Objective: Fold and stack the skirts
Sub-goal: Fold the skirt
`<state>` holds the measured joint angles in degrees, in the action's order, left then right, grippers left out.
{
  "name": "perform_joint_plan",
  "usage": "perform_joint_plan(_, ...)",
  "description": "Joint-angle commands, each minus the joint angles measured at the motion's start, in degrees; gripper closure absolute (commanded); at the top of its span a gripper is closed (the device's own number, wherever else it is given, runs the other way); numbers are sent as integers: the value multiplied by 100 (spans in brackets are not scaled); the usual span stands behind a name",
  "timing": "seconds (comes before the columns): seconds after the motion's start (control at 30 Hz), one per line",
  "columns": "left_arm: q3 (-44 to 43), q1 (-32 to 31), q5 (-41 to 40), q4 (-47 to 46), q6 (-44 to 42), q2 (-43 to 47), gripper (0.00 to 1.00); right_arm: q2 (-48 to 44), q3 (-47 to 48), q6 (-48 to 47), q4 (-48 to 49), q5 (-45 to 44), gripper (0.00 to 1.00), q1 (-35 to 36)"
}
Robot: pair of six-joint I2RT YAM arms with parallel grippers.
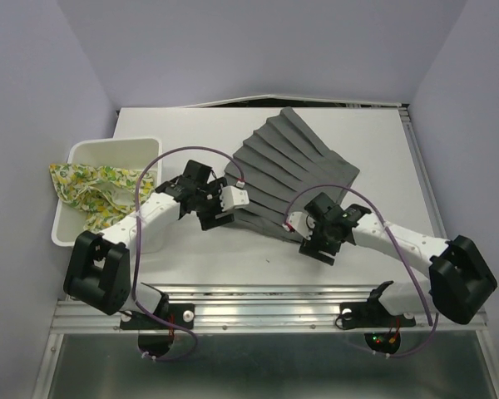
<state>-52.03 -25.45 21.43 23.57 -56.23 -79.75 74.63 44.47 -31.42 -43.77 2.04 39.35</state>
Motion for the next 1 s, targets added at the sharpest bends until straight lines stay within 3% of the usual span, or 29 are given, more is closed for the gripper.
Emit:
perform_joint_plan(0.0, 18, -12, -34, -503, -64, 100, 14, 165, -245, 250, 999, -775, 24, 99)
perform_joint_plan(0.2, 166, -12, 10, -643, -151, 161, 13, 438, -307, 426, 1467, -899, 27, 152)
perform_joint_plan(0.33, 298, -12, 19, -678, -345, 152, 14, 482, -360, 575, 1757, -1205, 33, 318)
perform_joint_plan(0.67, 185, 93, 195, -670, -213, 12, 14, 359, -474, 523, 1801, -1373, 33, 626)
perform_joint_plan(0.97, 132, 277, 195, -538, -345, -85, 14, 693, -527, 821, 1908, -2023, 23, 732)
